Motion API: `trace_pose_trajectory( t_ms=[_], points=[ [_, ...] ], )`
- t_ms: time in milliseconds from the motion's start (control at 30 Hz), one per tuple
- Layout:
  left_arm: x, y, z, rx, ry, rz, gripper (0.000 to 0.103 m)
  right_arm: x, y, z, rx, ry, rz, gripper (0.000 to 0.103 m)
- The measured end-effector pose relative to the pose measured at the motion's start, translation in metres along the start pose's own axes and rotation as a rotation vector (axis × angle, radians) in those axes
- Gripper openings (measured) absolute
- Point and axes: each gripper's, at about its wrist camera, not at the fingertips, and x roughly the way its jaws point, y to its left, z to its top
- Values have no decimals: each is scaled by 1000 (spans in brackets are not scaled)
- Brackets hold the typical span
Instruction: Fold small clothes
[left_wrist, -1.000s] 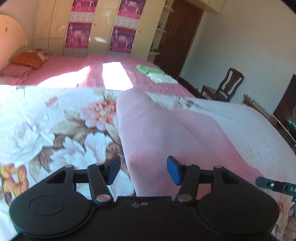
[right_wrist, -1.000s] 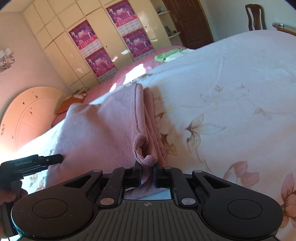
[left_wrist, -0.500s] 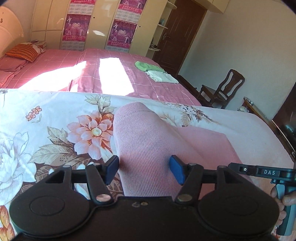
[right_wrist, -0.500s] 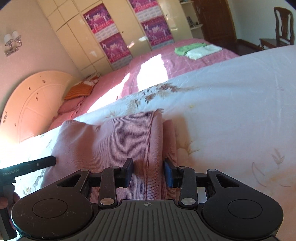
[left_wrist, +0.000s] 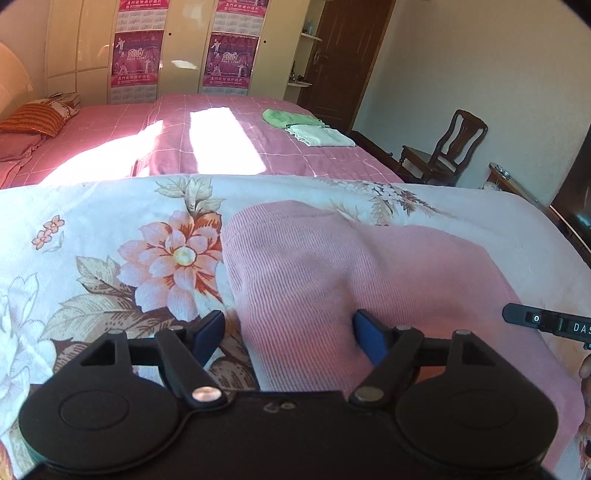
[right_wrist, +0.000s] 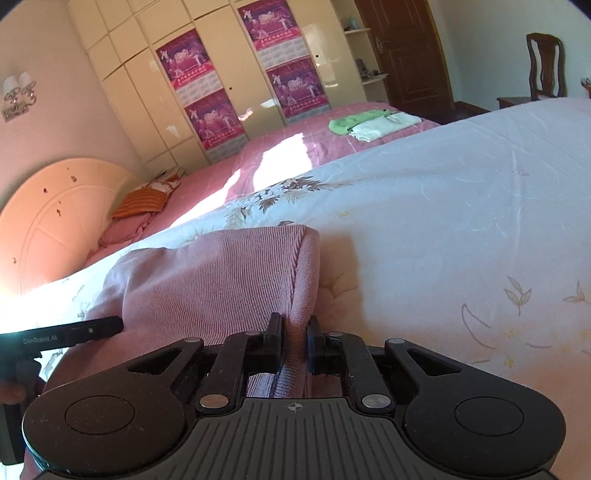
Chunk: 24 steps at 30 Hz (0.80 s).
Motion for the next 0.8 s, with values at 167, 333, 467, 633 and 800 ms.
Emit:
trace_pose_trajectory(
  t_ms=[167,333,467,633,800],
  points=[
    [-51,-25,-8,83,-110,-29,69,-37,26,1,-140,-103,10,35],
    [-27,-50,-33,204,0,44,70,-7,58,-18,-302,10,-30,23],
    [-26,-43,-31,155,13,53,75,15,58,-25,-313,58,-108,18],
    [-47,-45,-36,159,2,65,65,-5,60,-25,-305,30,-100,19],
    [-72,-49,-48,145,-12,57,65,-40,64,-33,-335,6,-72,19]
  ],
)
